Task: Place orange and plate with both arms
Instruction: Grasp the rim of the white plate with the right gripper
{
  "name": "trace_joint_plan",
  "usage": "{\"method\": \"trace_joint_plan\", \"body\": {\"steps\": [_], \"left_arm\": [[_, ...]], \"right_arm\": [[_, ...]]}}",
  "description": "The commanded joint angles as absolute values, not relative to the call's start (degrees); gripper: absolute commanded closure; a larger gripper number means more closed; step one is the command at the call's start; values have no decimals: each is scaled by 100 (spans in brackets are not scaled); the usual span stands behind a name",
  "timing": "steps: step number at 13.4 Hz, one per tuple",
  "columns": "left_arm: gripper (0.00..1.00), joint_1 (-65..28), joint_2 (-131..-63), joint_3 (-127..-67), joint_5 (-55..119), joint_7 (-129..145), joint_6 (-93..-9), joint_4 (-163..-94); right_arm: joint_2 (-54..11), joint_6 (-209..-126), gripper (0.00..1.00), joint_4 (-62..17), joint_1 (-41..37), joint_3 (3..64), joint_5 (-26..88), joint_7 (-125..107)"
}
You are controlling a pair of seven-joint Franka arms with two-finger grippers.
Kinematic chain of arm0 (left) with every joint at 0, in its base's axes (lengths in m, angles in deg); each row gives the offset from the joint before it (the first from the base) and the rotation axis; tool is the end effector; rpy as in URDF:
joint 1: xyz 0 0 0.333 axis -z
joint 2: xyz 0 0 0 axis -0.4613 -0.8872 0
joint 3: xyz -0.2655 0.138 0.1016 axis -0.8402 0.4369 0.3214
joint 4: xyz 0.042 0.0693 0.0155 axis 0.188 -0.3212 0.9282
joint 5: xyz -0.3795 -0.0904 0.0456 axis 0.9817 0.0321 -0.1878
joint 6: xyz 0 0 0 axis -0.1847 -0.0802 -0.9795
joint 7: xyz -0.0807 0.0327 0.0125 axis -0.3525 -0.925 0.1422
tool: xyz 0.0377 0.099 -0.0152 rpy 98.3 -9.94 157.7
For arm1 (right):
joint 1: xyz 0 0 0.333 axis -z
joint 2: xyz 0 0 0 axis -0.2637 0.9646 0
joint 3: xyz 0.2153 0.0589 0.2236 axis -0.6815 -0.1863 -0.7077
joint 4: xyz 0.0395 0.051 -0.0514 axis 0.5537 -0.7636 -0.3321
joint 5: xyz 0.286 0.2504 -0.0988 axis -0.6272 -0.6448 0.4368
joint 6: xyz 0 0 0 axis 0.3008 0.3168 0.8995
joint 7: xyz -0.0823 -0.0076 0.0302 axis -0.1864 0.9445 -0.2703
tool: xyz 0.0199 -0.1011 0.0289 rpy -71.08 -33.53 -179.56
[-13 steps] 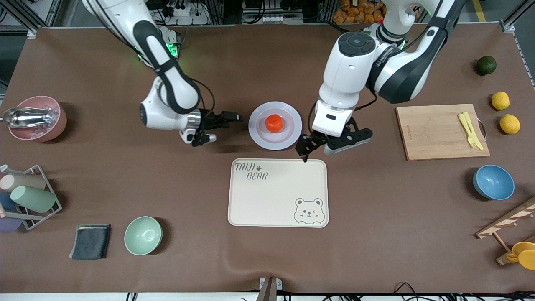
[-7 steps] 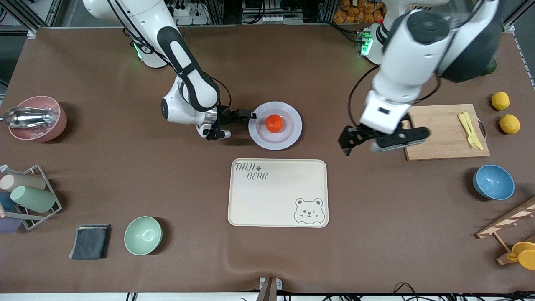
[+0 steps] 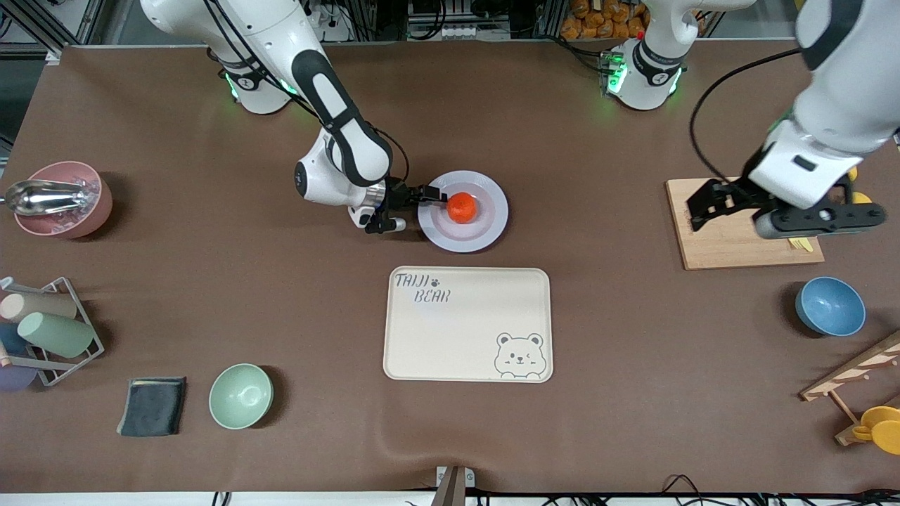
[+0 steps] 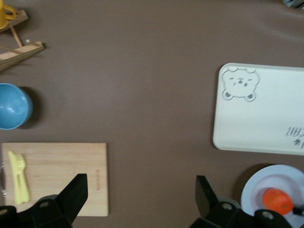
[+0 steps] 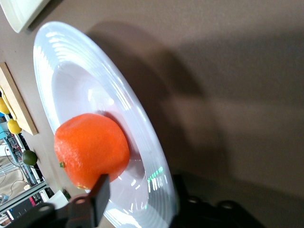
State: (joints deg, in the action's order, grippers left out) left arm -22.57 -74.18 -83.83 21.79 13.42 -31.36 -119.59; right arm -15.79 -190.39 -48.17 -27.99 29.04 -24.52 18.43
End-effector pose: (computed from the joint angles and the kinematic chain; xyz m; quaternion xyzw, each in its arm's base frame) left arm 0.5741 -0.0990 0.6063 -0.9991 -0.0119 -0.0410 0.0035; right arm 0.3903 0.3628 0.1379 -0.9086 0.0566 0.1252 0.3943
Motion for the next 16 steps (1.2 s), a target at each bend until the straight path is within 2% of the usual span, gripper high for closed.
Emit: {"method": "trace_joint_plan", "body": {"steps": [1, 6, 10, 12, 16], "left_arm": [[0, -2316, -7100, -8051, 2291, 792, -2603, -12020], [0, -2431, -6739, -7849, 2221, 739, -2443, -12363], [0, -2361, -6703, -7769, 2247, 747, -2452, -12478], [0, -2352, -6703, -7804, 2273, 817, -2434, -12469], [0, -2334, -6703, -7900, 2282, 861, -2330, -12442]], "right_arm": [[-1454, -19073, 100, -4614, -2865, 2954, -2636, 1892], [-1603, -19073, 100, -4578, -2804, 2954, -2628, 1926], [-1841, -19056, 100, -4307, -2620, 2962, -2636, 1927], [-1762, -19021, 100, -3860, -2418, 2962, -2637, 1857], [-929, -18933, 100, -2577, -2031, 2971, -2601, 1365]]}}
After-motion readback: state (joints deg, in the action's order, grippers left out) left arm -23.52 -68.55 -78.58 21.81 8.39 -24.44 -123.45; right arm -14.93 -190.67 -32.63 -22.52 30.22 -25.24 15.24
